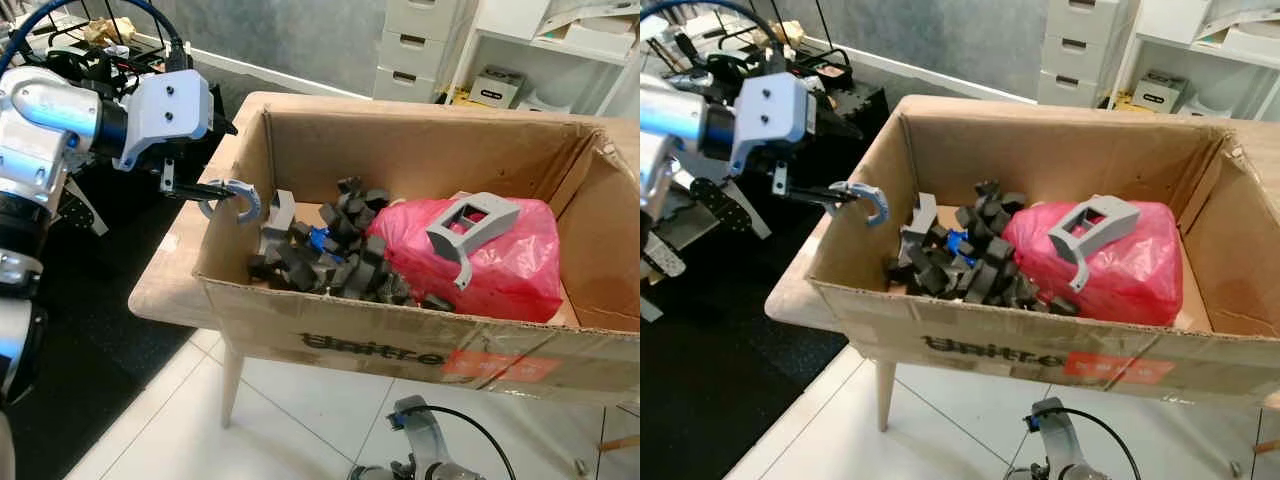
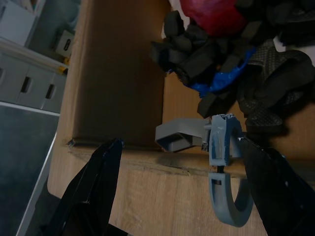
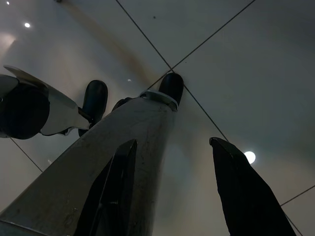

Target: Picking trash to rubbish bin

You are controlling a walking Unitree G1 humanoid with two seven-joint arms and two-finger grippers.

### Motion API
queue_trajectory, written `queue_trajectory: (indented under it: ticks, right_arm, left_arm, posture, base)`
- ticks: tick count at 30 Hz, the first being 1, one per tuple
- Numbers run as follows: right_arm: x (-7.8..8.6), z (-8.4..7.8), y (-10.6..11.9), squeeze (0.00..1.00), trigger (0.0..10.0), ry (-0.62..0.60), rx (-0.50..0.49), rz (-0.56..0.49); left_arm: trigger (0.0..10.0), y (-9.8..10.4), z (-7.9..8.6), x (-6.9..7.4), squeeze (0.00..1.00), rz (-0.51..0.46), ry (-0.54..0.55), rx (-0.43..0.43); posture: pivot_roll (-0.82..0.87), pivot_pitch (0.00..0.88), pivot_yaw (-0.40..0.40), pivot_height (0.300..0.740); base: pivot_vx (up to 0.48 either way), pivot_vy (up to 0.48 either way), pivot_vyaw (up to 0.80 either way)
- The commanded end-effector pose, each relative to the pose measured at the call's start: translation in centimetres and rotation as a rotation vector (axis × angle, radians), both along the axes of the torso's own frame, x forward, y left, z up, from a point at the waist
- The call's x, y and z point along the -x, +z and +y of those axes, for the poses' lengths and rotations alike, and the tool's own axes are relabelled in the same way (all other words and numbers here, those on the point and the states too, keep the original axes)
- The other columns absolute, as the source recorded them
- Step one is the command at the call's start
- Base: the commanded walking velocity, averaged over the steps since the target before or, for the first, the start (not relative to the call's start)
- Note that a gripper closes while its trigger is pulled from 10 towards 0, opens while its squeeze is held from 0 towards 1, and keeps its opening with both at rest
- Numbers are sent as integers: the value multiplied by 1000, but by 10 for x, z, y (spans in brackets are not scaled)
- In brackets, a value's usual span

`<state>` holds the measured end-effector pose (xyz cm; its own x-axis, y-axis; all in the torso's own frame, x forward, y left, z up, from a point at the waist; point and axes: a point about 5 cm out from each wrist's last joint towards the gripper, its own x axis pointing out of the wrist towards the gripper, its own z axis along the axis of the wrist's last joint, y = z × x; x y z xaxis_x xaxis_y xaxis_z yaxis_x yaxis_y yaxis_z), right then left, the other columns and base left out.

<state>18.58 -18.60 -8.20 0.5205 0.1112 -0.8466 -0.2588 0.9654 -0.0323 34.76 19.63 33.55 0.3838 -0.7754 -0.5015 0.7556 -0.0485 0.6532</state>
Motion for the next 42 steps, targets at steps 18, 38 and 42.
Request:
queue_trajectory:
  ticks: [18, 38, 42]
  right_arm:
    - [13, -1, -6, 0, 10000, -15, 5, 44]
    - [15, -3, -7, 0, 10000, -10, 11, 50]
    - [16, -4, -8, 0, 10000, -10, 13, 55]
  left_arm:
    - [10000, -1, 21, -7, 0, 40, 46, -195]
    - [10000, -3, 36, -5, 0, 44, 58, -373]
    - [10000, 2, 41, -3, 0, 58, 60, -405]
  posture:
    - [-2, 112, 80, 740]
    - [0, 113, 76, 740]
    - [-4, 111, 77, 740]
  base:
    - [0, 0, 0]
    - [0, 0, 0]
    - [0, 0, 0]
